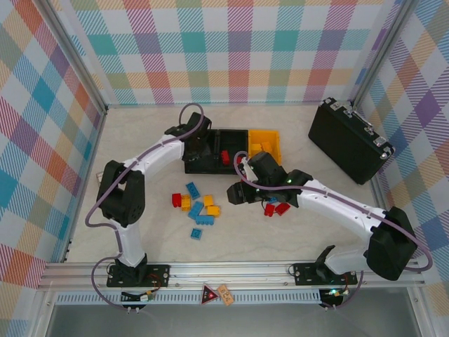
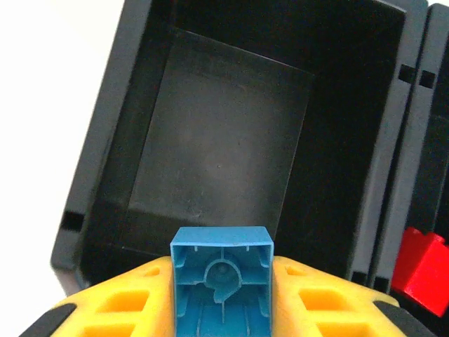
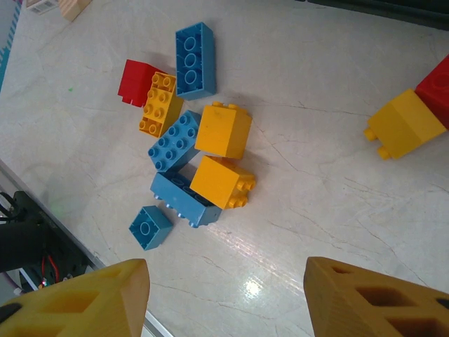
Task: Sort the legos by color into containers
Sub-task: Place the lego in the container.
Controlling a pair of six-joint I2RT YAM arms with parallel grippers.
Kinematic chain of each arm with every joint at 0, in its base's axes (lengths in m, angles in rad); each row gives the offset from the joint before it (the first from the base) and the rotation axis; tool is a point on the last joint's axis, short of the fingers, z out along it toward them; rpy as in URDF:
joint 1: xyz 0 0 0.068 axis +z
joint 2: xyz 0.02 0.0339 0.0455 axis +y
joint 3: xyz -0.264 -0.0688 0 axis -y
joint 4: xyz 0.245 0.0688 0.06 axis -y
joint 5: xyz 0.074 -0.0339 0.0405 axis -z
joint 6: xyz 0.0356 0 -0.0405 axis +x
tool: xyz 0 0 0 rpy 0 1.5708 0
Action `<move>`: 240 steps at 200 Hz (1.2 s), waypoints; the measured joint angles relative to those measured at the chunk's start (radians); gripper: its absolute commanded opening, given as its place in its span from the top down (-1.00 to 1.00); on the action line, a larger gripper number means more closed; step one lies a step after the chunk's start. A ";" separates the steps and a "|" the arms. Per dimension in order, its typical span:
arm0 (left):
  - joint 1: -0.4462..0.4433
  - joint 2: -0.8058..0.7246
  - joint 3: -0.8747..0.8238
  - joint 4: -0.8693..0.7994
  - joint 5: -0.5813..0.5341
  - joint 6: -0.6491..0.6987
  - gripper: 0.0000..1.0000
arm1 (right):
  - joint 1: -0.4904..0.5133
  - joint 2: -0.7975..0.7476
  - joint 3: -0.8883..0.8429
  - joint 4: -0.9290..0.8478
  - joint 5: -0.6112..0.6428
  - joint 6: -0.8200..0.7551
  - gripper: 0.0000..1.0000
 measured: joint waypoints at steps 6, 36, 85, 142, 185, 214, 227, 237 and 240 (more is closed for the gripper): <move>0.000 0.010 0.008 -0.004 -0.002 0.003 0.32 | 0.000 -0.001 -0.002 0.000 0.001 0.000 -0.19; 0.000 0.055 0.054 -0.017 -0.011 0.012 0.29 | -0.007 -0.002 -0.011 -0.010 0.008 0.000 -0.20; 0.000 0.087 0.084 -0.037 -0.017 0.028 0.07 | -0.020 -0.002 -0.011 -0.015 0.010 0.000 -0.20; -0.006 0.089 0.101 -0.040 -0.021 0.030 0.02 | -0.021 -0.002 -0.012 -0.014 0.010 0.000 -0.20; -0.037 -0.021 0.024 -0.039 -0.021 0.029 0.01 | -0.026 -0.002 -0.018 -0.014 0.006 0.000 -0.20; -0.064 -0.172 -0.075 -0.033 -0.021 0.014 0.01 | -0.026 -0.002 -0.018 -0.010 0.000 0.000 -0.21; -0.075 -0.229 -0.122 -0.031 -0.028 -0.003 0.00 | -0.026 -0.001 -0.018 -0.005 -0.007 0.000 -0.21; -0.082 -0.271 -0.171 -0.028 -0.037 -0.025 -0.01 | -0.026 0.001 -0.018 0.001 -0.016 0.000 -0.21; -0.085 -0.282 -0.185 -0.028 -0.038 -0.030 -0.02 | -0.026 0.002 -0.018 0.004 -0.019 0.000 -0.21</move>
